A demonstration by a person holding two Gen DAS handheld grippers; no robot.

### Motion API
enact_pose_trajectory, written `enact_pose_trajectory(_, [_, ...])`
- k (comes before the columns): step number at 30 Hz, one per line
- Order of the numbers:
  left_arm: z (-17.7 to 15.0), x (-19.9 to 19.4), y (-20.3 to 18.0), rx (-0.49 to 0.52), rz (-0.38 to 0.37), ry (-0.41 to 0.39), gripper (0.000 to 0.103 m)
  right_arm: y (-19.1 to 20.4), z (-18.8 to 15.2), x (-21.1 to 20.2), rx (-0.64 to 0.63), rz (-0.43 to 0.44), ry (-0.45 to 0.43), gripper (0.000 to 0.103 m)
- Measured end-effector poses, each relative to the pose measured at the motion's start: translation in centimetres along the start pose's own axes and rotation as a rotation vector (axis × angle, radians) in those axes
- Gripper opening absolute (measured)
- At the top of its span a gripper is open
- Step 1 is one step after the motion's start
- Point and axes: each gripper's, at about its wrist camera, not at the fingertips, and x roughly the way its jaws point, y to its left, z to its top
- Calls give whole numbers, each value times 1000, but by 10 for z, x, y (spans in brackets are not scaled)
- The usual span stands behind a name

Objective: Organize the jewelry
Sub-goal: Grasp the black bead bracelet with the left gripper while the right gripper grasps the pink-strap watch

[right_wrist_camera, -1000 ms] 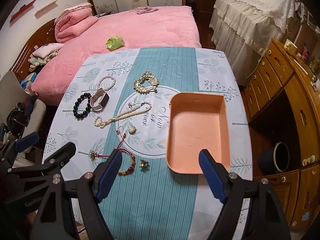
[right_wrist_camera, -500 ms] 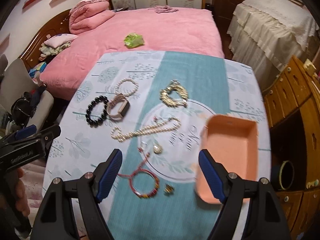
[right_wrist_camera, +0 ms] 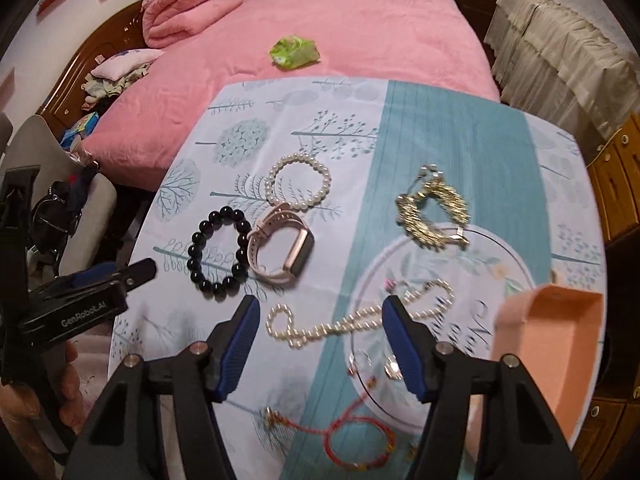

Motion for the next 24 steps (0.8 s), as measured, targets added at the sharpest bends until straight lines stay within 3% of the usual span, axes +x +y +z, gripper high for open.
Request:
enact_pose_trajectory(9, [25,51,-15,59,27,70,66,10,50,58,-106,-10,99,57])
enact_pose_trajectory(16, [29,63,-20,73,45,79,63,20,62,102,-174,-25,199,46])
enact_pose_trajectory(21, [28,63,-24,100,72,74,62,27,66,109,-205,-45,198,40])
enact_pose_trajectory(23, [27,61,-27,105,77,68,51,32,67,112,-222,-76,194,33])
enact_pose_trajectory(24, [26,59,-28,111,79,58,27,33,68,112,-223,-83,194,24])
